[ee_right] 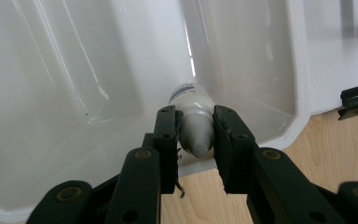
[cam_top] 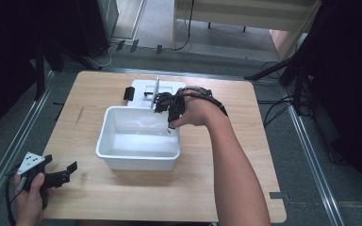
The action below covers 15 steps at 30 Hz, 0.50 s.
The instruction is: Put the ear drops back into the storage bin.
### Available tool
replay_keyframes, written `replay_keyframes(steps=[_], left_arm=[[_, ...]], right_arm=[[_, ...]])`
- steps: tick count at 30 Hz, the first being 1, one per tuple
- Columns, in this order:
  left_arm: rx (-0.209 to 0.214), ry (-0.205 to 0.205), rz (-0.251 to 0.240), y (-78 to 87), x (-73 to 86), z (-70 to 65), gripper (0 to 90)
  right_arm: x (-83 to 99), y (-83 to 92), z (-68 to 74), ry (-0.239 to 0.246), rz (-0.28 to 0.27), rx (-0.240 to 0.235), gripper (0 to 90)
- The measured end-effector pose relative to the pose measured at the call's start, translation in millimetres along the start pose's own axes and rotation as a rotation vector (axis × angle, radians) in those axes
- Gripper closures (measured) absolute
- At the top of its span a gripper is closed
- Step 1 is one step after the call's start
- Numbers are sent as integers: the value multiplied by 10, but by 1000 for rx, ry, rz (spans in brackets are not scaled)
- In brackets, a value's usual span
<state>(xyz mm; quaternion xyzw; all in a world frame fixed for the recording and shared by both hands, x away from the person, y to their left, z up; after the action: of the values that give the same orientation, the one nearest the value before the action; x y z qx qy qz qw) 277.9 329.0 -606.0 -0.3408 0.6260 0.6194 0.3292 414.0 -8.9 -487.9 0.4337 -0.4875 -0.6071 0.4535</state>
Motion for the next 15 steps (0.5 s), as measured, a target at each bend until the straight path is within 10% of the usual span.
replay_keyframes(steps=[15], left_arm=[[1, 0, -2, -1, -1, -1, 3]], right_arm=[[2, -246, -8, -32, 1, -16, 720]])
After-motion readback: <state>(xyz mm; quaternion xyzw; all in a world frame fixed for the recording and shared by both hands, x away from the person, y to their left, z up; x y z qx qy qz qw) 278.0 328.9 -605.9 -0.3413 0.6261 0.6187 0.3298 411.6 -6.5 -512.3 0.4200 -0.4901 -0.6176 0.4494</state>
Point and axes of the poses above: each handheld gripper's, and its own axes: y roughly backward along the jaws, x roughly out of its underside, z roughly to its left, the point moved 10 cm from there along -y, roughly forward along the jaws, and after that the axes turned 14 degrees about -x, right-handed, at the moved point
